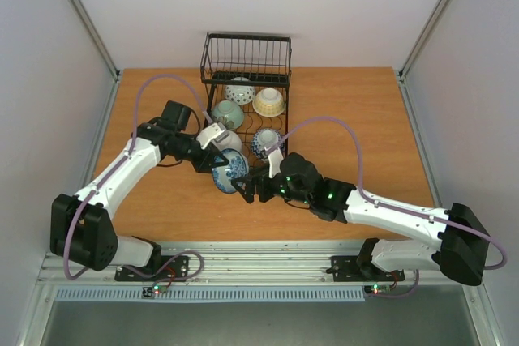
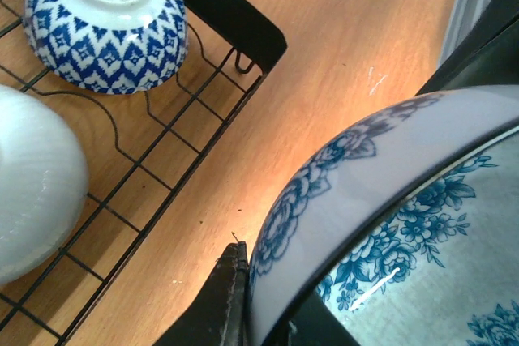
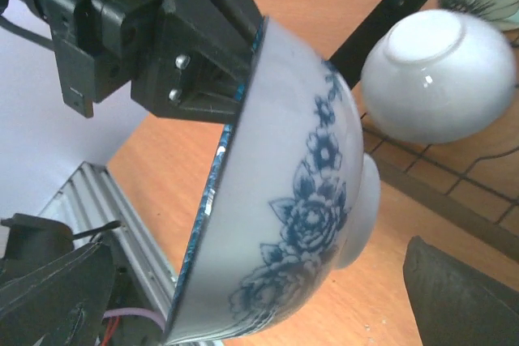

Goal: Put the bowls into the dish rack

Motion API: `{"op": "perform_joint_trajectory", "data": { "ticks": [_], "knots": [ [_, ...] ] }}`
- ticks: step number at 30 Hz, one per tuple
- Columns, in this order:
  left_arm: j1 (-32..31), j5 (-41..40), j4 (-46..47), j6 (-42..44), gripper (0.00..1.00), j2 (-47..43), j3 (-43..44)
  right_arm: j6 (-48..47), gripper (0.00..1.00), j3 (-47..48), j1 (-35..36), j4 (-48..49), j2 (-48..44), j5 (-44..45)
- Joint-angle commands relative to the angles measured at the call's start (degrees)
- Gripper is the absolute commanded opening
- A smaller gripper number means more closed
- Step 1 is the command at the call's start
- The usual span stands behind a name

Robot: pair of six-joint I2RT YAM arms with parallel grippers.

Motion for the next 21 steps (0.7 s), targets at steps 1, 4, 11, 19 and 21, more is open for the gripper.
{"op": "perform_joint_trajectory", "data": {
  "ticks": [1, 4, 11, 19, 21],
  "knots": [
    [-0.01, 6.06, 0.5, 1.7, 0.0, -2.19, -0.38, 4.09, 0.99, -4.22, -0.19, 11.96, -1.03, -5.36],
    [0.29, 8.63, 0.63, 2.49, 0.01, -3.47, -1.04, 5.38, 0.99, -6.92, -0.19, 15.74, -1.54, -5.81],
    [0.88, 12.98, -1.54, 5.2, 0.0, -3.35, -0.75, 6.7, 0.99, -10.51, -0.19, 22.27, -1.48, -7.69],
    [1.16, 14.55, -3.2, 6.69, 0.0, -1.34, 0.09, 6.28, 0.55, -11.25, -0.19, 24.36, -1.24, -8.24],
    [1.08, 14.52, -3.14, 6.62, 0.01, -1.26, 0.0, 6.3, 0.3, -11.42, -0.19, 24.0, -1.62, -7.52]
  ]
}}
